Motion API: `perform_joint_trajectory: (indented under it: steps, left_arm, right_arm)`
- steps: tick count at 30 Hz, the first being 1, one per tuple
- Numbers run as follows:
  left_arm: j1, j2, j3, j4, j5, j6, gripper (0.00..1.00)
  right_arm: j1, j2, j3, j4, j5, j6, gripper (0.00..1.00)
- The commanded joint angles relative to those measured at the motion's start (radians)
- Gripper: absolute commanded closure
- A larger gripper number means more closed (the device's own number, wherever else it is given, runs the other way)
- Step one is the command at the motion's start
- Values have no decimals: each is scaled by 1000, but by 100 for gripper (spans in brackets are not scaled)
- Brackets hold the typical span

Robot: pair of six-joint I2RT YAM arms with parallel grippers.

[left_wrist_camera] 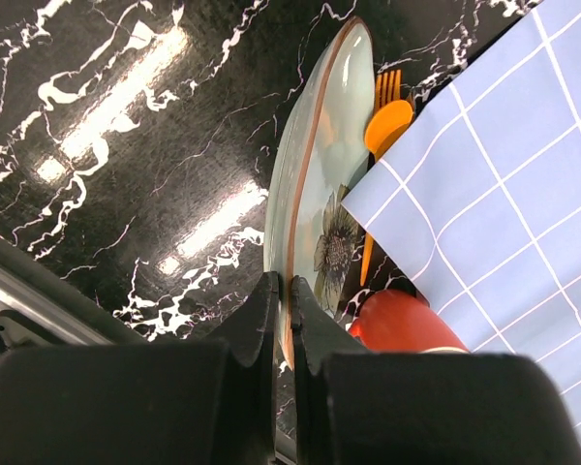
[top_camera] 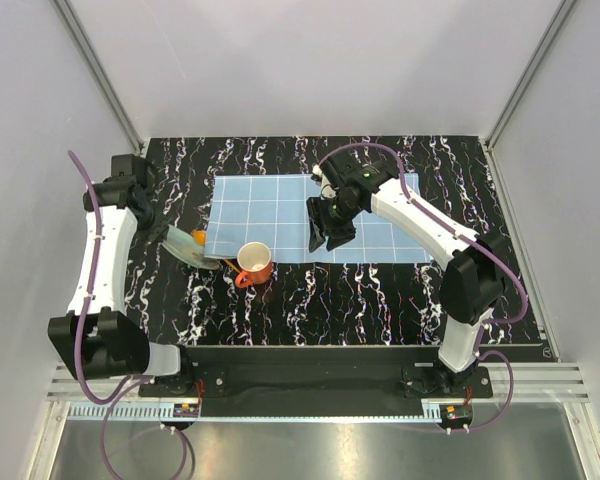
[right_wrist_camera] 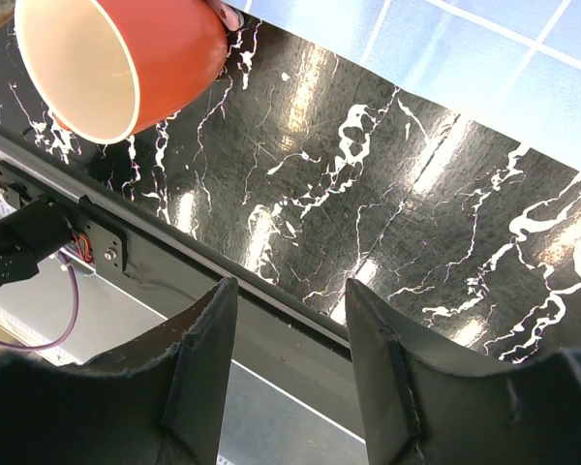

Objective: Set the dinner table for one person
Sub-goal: Pick up the plate from the corner of the board.

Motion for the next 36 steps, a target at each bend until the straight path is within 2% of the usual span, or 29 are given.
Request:
perform_joint_trajectory:
  steps: [1, 10, 14, 22, 29, 36]
  left_arm:
    - [-14, -3, 114, 12, -48, -19, 100]
    - [-46, 25, 189, -15, -67, -7, 100]
    - [-74, 63, 287, -77, -100, 1, 100]
    - [-117, 104, 392, -111, -100, -8, 100]
    - [-154, 179, 577, -236, -137, -10, 100]
    - [-167, 192, 625, -249, -120, -16, 100]
  right_arm:
    - [-14, -5, -5, 21, -19, -15, 45]
    - [-20, 4, -10, 26, -31, -16, 45]
    - [-20, 7, -19, 30, -36, -15, 45]
    - [-24, 16, -26, 40, -36, -13, 45]
    - [-26, 16, -36, 41, -37, -15, 45]
    - [-29, 22, -40, 41, -42, -21, 45]
